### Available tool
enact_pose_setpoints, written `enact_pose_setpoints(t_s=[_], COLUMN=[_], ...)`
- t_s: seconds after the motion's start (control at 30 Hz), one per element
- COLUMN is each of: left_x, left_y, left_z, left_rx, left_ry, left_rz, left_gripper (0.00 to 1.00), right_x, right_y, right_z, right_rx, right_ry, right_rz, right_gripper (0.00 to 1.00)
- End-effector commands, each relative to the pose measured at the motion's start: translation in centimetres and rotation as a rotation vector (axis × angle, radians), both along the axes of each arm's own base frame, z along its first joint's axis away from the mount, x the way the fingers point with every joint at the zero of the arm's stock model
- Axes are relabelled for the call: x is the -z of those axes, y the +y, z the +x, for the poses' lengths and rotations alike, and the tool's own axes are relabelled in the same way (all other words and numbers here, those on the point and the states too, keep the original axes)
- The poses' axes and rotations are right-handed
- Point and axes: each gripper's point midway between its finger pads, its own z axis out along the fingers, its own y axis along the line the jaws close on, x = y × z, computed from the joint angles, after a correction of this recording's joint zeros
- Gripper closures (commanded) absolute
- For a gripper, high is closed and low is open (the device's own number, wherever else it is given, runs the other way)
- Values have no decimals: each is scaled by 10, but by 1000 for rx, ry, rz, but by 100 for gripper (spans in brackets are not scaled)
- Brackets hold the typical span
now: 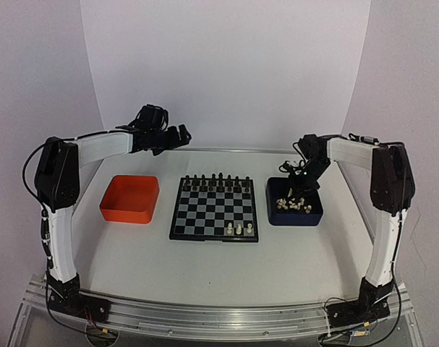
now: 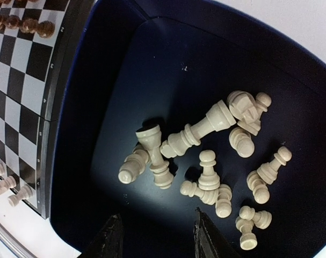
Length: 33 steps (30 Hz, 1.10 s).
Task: Set up the chess pieces on the board
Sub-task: Pick up the chess piece from the storage box.
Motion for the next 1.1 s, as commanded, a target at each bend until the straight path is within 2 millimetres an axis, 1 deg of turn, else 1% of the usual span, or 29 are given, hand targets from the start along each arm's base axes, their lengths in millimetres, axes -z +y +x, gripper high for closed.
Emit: enact_pose_setpoints(t_s=[0.0, 0.2, 0.5, 0.77, 1.07], left_x=[-36, -34, -29, -27, -23], left_y=[3, 3, 2, 4, 5], left_z=[-3, -4, -4, -7, -11], left_rx=[-3, -2, 2, 0, -1], left_ry=[-64, -60, -51, -45, -35], left_rz=[-51, -57, -55, -51, -54], left_gripper=[0, 0, 0, 0, 0], right_x=[6, 16, 20, 26, 32], right_y=[4, 6, 10, 13, 14], right_z=[-1, 5, 15, 13, 12], right_rx=[-63, -77, -89, -89, -104], right_ry=[14, 22, 18, 36, 35], right_rz=[-4, -6, 1, 13, -1], right_gripper=[58, 62, 65, 68, 68])
